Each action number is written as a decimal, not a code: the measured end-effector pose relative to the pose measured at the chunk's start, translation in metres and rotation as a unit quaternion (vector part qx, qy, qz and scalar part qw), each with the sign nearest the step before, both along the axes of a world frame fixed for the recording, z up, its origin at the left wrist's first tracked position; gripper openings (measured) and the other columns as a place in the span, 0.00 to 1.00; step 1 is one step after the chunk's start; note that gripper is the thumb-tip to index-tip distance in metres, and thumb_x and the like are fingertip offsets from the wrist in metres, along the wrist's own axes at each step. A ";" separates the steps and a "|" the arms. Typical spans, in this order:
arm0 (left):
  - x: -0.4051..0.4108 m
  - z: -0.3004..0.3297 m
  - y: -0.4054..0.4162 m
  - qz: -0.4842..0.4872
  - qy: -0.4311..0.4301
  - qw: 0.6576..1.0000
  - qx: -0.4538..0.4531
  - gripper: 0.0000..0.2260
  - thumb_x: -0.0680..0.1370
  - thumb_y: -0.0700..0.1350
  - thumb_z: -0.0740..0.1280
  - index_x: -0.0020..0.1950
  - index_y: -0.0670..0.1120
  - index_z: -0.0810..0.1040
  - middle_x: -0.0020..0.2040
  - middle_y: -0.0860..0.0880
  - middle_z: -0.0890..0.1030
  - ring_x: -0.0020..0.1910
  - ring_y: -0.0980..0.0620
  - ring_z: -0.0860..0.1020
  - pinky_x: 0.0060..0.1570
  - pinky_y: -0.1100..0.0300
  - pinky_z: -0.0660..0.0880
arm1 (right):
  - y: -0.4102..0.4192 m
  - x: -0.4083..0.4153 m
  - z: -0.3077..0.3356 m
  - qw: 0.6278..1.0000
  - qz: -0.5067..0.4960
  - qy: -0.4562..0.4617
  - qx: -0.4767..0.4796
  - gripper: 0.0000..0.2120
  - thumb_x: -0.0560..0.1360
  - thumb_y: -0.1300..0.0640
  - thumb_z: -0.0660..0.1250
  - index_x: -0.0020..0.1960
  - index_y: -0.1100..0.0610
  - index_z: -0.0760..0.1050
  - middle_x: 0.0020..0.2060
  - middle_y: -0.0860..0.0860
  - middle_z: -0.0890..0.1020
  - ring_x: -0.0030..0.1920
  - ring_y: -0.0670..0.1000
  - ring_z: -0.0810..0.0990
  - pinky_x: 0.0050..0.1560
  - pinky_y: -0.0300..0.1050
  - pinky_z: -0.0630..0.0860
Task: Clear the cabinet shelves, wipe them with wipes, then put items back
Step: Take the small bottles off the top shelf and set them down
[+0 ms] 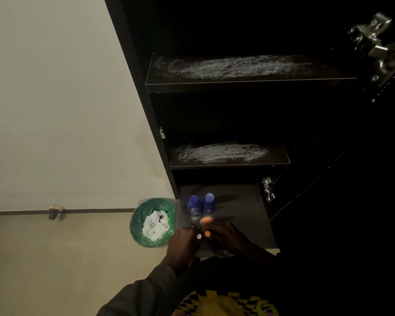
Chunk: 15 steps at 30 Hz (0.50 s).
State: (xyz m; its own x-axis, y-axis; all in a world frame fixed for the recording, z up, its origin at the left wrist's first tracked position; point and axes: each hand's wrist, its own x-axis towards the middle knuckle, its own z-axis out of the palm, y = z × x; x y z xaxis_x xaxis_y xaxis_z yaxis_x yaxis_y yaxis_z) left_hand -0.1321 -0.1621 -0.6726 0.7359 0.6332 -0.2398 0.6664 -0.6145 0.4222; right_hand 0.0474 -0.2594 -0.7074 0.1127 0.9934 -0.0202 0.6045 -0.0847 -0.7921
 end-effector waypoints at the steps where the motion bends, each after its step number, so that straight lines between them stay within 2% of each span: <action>1: 0.000 -0.001 0.000 0.000 -0.002 1.000 -0.003 0.12 0.74 0.53 0.61 0.46 0.46 0.76 0.42 0.45 0.81 0.43 0.42 0.79 0.39 0.47 0.74 | 0.001 -0.001 -0.001 1.000 0.003 -0.006 0.001 0.18 0.77 0.56 0.68 0.66 0.57 0.76 0.63 0.48 0.78 0.64 0.38 0.72 0.66 0.34 0.67; 5: 0.000 0.000 0.000 -0.004 -0.007 1.000 0.000 0.12 0.75 0.53 0.61 0.49 0.46 0.77 0.44 0.44 0.81 0.44 0.41 0.79 0.40 0.47 0.73 | 0.004 -0.002 -0.003 1.000 0.019 -0.019 0.002 0.15 0.76 0.57 0.69 0.62 0.58 0.79 0.61 0.52 0.80 0.62 0.38 0.72 0.64 0.30 0.66; 7: 0.001 0.000 0.000 -0.012 -0.003 1.000 0.002 0.11 0.75 0.52 0.61 0.48 0.45 0.77 0.44 0.43 0.81 0.44 0.40 0.79 0.40 0.46 0.73 | 0.005 -0.001 -0.006 1.000 0.015 -0.023 0.005 0.15 0.76 0.57 0.68 0.63 0.57 0.79 0.62 0.50 0.79 0.62 0.36 0.70 0.65 0.33 0.67; 9: 0.002 -0.001 0.001 -0.015 0.003 1.000 0.004 0.12 0.75 0.52 0.60 0.47 0.45 0.77 0.43 0.42 0.81 0.44 0.39 0.79 0.40 0.46 0.73 | 0.006 0.000 -0.009 0.999 0.012 -0.027 0.012 0.17 0.75 0.59 0.69 0.63 0.59 0.78 0.62 0.47 0.77 0.63 0.34 0.69 0.65 0.29 0.65; 10: 0.002 -0.002 0.002 -0.016 0.004 1.000 0.002 0.12 0.75 0.52 0.60 0.47 0.45 0.77 0.43 0.43 0.81 0.44 0.39 0.79 0.40 0.46 0.73 | 0.006 0.001 -0.011 0.999 0.014 -0.028 0.013 0.17 0.75 0.58 0.69 0.63 0.59 0.78 0.62 0.46 0.76 0.63 0.35 0.69 0.65 0.28 0.64; 13: 0.003 -0.003 0.003 -0.018 0.000 1.000 -0.001 0.13 0.75 0.52 0.59 0.48 0.45 0.77 0.44 0.43 0.82 0.45 0.40 0.79 0.41 0.47 0.75 | 0.005 0.002 -0.019 0.999 0.009 -0.037 -0.003 0.15 0.77 0.53 0.68 0.62 0.54 0.79 0.62 0.49 0.79 0.62 0.41 0.74 0.65 0.37 0.69; 15: 0.004 -0.002 0.002 -0.018 0.001 1.000 -0.002 0.12 0.75 0.51 0.60 0.49 0.46 0.78 0.45 0.43 0.82 0.45 0.40 0.80 0.41 0.47 0.75 | 0.005 0.002 -0.018 0.999 0.008 -0.038 -0.008 0.13 0.77 0.54 0.68 0.61 0.54 0.79 0.60 0.51 0.81 0.60 0.41 0.75 0.64 0.33 0.68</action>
State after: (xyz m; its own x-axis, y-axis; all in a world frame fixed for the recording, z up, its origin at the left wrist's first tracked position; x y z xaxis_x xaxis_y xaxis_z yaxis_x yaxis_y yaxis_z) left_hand -0.1285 -0.1600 -0.6748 0.7581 0.6050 -0.2434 0.6443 -0.6373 0.4227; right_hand 0.0493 -0.2544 -0.7258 0.0977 0.9948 -0.0272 0.6648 -0.0855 -0.7421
